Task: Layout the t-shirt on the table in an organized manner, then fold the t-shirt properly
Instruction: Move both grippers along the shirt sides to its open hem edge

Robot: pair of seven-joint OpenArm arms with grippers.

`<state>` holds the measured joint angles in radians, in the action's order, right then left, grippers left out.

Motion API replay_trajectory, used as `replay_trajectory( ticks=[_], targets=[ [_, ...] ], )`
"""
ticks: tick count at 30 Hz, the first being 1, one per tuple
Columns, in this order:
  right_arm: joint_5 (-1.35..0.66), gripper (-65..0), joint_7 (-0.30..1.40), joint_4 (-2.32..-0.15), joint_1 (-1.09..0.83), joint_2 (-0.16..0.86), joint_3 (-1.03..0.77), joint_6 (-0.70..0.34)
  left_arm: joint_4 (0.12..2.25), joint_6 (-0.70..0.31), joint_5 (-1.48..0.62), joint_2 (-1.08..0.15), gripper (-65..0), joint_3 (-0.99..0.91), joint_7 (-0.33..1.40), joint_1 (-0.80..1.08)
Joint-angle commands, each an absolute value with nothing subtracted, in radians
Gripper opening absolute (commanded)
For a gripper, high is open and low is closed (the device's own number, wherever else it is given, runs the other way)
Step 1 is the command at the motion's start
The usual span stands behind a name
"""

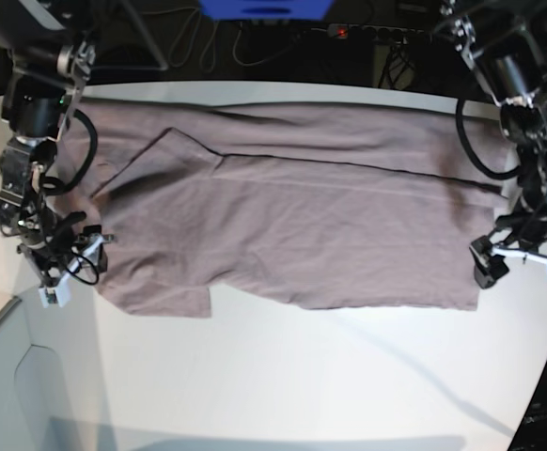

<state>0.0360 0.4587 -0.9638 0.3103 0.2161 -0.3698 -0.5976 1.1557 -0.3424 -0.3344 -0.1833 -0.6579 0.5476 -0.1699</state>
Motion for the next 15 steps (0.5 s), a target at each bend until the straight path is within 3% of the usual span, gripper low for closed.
replay_trajectory(
  ticks=[1,9,15],
  targets=[
    [0.021,-32.3,0.432,-0.958,0.354,0.236,-0.372,-0.608,1.138,-0.343,-0.317,-0.197,0.0,-0.657,0.532,-0.216],
    [0.021,-32.1,0.32,-0.831,0.4,0.275,-0.371,-0.605,0.877,-0.343,-0.065,-0.205,0.0,-0.661,0.512,-0.409],
    [0.019,-32.0,0.202,-0.653,0.432,0.315,-0.366,-0.503,0.702,-0.341,0.044,-0.203,0.0,-0.657,0.302,-0.438]
  ],
)
